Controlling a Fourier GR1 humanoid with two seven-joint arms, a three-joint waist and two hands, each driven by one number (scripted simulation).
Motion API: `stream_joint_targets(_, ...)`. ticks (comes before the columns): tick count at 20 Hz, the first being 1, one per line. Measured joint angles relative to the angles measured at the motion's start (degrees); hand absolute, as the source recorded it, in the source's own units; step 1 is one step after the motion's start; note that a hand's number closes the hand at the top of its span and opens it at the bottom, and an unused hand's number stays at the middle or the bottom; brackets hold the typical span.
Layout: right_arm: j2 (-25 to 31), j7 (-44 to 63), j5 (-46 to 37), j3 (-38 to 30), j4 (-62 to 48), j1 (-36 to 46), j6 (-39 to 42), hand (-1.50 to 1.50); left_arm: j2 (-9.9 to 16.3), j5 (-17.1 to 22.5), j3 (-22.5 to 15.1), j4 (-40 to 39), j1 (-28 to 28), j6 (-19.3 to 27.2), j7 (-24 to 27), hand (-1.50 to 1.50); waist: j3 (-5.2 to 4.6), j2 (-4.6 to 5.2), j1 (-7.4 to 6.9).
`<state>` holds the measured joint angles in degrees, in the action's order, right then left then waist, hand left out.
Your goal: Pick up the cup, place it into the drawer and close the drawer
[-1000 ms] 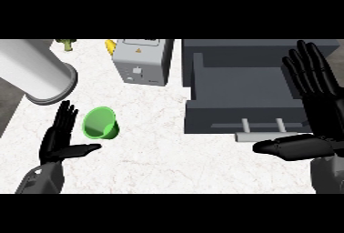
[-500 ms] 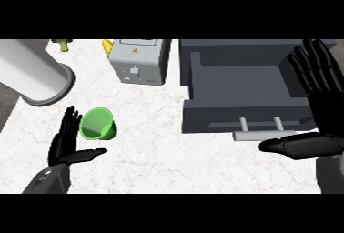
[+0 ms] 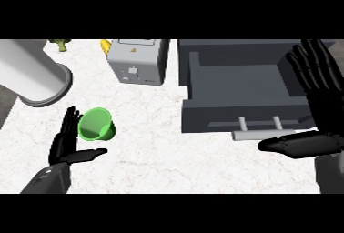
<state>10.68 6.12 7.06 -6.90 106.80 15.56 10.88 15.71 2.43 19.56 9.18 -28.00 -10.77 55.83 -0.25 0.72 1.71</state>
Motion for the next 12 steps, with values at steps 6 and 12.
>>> stream_joint_targets(6, -0.57, 0.8, -0.98, 1.09, -0.38, 1.24, -0.73, -1.5, -0.83, -0.4, 0.02, -0.95, -1.56, 0.0, 0.34, -1.5, -0.04, 0.14, 0.31)
stream_joint_targets(12, 0.37, 0.77, -0.24, 0.11, -0.59, 1.05, 0.09, -1.5, -2.01, -0.25, -0.16, -0.57, -2.11, -3.91, -0.41, 1.5, -0.06, 0.16, 0.38)
